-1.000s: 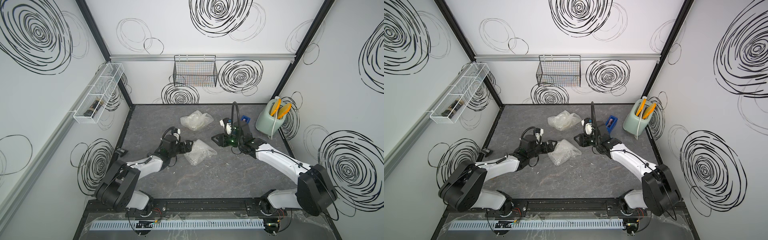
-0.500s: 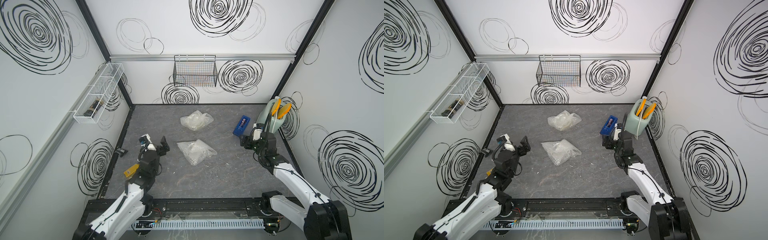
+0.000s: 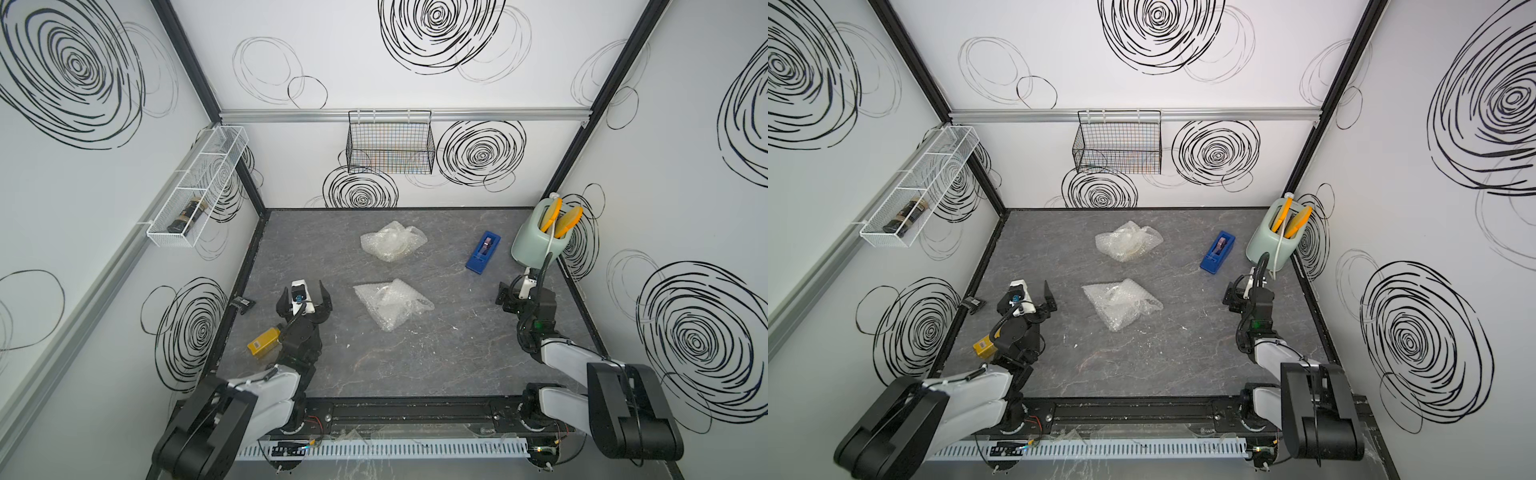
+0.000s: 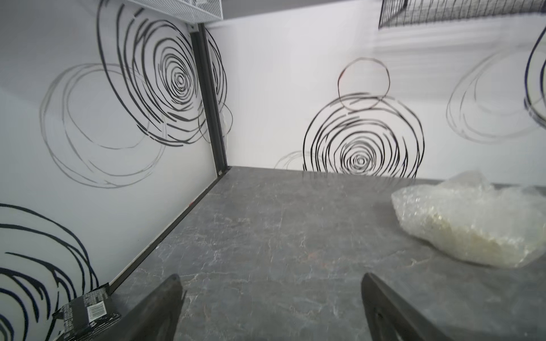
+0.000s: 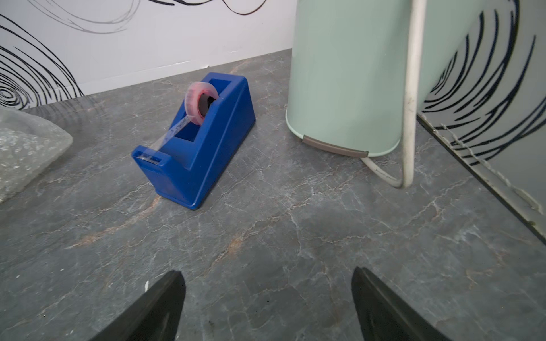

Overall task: Wrap bowls in bubble wrap
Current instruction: Reset both arms

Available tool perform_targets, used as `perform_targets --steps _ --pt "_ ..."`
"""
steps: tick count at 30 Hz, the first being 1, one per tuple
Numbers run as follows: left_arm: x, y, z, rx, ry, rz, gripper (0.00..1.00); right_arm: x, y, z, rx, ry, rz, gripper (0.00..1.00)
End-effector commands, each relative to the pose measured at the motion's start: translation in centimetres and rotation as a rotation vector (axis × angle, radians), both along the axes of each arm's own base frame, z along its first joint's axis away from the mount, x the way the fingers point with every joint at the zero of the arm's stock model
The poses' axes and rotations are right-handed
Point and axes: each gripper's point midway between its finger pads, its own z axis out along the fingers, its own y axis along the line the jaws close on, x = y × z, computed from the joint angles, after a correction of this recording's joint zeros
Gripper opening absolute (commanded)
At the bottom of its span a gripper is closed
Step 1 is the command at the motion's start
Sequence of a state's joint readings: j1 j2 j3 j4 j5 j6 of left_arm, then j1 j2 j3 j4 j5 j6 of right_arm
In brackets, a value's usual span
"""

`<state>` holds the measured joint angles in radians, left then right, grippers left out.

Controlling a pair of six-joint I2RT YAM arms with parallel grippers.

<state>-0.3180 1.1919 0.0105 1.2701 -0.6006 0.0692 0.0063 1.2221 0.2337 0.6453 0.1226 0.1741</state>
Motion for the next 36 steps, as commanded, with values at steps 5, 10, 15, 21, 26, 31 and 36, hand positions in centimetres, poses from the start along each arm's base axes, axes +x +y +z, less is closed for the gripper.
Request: perform_targets --steps 5,10,15,21,26,31,36 --pt "2.2 -0.3 2.2 -0.036 -0.110 -0.136 0.96 2.2 -1.3 4.5 -0.042 -0.275 -0.039 0.94" --pt "4.1 0.3 0.1 -0.072 -0.050 -0.148 0.96 3.0 1.0 3.4 -0.119 -0.260 0.079 0.89" --pt "5.9 0.1 -0.2 -0.116 -0.012 -0.248 0.96 4.0 0.3 2.7 -0.078 -0.206 0.047 0.98" --pt "6.1 -0.3 -0.2 -0.099 -0.009 -0.251 0.96 3.8 0.5 2.8 -0.092 -0.207 0.045 0.97" --pt "6.4 -0.6 -0.3 -0.075 0.006 -0.239 0.96 3.8 0.5 2.9 -0.092 -0.211 0.045 0.97" --pt "6.4 -0.6 -0.4 -0.073 0.011 -0.236 0.97 3.8 0.5 2.9 -0.093 -0.211 0.044 0.97" --pt "7.0 -0.7 -0.7 -0.081 0.032 -0.244 0.97 3.9 0.5 2.8 -0.093 -0.210 0.045 0.98"
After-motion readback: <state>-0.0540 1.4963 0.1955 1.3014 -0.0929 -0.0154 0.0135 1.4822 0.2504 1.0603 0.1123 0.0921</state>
